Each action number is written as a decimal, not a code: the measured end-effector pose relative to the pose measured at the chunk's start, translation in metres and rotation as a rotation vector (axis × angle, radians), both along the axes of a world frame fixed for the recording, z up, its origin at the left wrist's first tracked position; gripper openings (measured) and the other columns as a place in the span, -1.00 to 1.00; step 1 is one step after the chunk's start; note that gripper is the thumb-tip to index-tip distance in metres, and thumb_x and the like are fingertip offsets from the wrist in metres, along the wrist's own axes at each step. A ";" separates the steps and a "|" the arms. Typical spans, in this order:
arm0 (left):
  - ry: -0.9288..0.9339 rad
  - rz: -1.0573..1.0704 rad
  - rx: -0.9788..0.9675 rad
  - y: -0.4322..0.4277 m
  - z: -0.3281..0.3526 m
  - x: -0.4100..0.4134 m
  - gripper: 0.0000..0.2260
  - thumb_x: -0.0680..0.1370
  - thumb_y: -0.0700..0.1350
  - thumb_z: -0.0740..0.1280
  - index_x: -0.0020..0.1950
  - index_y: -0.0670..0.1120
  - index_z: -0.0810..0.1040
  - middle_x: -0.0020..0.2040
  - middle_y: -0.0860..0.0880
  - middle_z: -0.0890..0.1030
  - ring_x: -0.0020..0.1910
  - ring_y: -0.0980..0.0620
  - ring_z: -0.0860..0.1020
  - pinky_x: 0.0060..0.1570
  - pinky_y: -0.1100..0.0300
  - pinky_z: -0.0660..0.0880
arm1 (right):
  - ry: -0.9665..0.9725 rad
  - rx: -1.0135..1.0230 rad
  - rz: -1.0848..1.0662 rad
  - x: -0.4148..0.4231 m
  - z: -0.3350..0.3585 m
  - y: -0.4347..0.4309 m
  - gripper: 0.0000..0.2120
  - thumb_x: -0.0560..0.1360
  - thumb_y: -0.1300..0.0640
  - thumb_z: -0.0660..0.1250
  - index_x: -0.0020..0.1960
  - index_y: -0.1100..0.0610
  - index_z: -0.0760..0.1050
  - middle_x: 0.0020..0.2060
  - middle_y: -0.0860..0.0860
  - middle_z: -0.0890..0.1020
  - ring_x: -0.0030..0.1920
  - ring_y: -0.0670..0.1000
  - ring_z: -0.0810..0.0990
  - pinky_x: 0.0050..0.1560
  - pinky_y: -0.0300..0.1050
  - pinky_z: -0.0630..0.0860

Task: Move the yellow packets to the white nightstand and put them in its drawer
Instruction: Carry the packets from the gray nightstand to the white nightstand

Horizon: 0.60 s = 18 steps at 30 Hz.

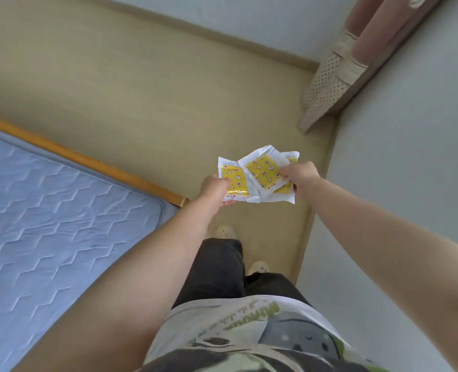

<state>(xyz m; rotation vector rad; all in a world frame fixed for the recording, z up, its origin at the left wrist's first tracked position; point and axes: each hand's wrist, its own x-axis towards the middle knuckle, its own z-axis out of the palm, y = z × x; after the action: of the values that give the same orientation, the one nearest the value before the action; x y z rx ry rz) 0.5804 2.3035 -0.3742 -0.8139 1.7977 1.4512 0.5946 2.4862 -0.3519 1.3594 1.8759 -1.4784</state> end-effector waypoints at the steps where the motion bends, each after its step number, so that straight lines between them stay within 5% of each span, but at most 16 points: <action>1: 0.000 0.028 -0.010 -0.005 0.000 -0.021 -0.90 0.61 -0.22 0.22 -0.10 -0.09 0.44 -0.19 -0.05 0.54 -0.33 0.01 0.53 -0.51 0.22 0.52 | 0.004 -0.011 0.031 -0.024 0.001 -0.003 -0.72 0.46 0.21 0.35 0.16 0.23 0.46 0.01 0.13 0.61 -0.03 0.14 0.63 0.01 0.01 0.58; 5: -0.023 0.206 0.001 -0.041 -0.011 -0.113 -0.91 0.60 -0.28 0.22 0.05 -0.15 0.47 -0.02 -0.15 0.55 -0.25 -0.07 0.56 -0.36 0.07 0.55 | 0.023 -0.058 0.162 -0.129 -0.005 -0.026 -0.78 0.47 0.23 0.36 0.10 0.24 0.50 -0.04 0.12 0.62 -0.09 0.12 0.62 -0.01 0.01 0.59; 8: -0.016 0.345 0.105 -0.074 -0.018 -0.194 -0.87 0.59 -0.35 0.19 -0.08 -0.18 0.46 -0.05 -0.14 0.55 -0.22 -0.09 0.56 -0.42 0.10 0.58 | 0.070 -0.076 0.248 -0.224 -0.005 -0.043 -0.91 0.48 0.31 0.33 -0.02 0.24 0.50 0.01 0.17 0.62 0.00 0.17 0.63 0.12 0.11 0.56; 11: 0.031 0.318 0.093 -0.102 -0.010 -0.272 -0.85 0.59 -0.30 0.21 -0.13 -0.11 0.45 0.01 -0.14 0.52 -0.09 -0.11 0.54 -0.14 0.07 0.60 | 0.116 -0.083 0.333 -0.327 0.010 -0.064 -0.80 0.47 0.34 0.34 0.10 0.27 0.50 0.06 0.17 0.61 0.04 0.18 0.62 0.14 0.13 0.54; 15: 0.011 0.429 0.150 -0.135 0.008 -0.349 -0.85 0.59 -0.32 0.19 -0.12 -0.13 0.46 -0.18 -0.07 0.54 -0.28 -0.01 0.55 -0.52 0.23 0.54 | 0.157 -0.167 0.402 -0.436 0.036 -0.110 -0.93 0.50 0.37 0.31 -0.03 0.28 0.50 -0.14 0.14 0.59 -0.19 0.10 0.60 -0.06 0.03 0.56; 18: -0.018 0.501 0.173 -0.162 0.015 -0.398 -0.85 0.61 -0.29 0.21 -0.12 -0.11 0.45 -0.18 -0.06 0.55 -0.29 0.02 0.54 -0.50 0.22 0.54 | 0.148 -0.224 0.457 -0.499 0.040 -0.150 -0.97 0.50 0.38 0.32 -0.06 0.31 0.51 -0.07 0.19 0.60 -0.04 0.19 0.61 0.11 0.11 0.54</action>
<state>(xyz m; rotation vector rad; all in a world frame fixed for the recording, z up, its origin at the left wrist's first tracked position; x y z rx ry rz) 0.1824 2.1413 -0.3595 -1.2392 1.4873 1.8728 0.0960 2.3361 -0.3119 0.6773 1.8776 -1.5161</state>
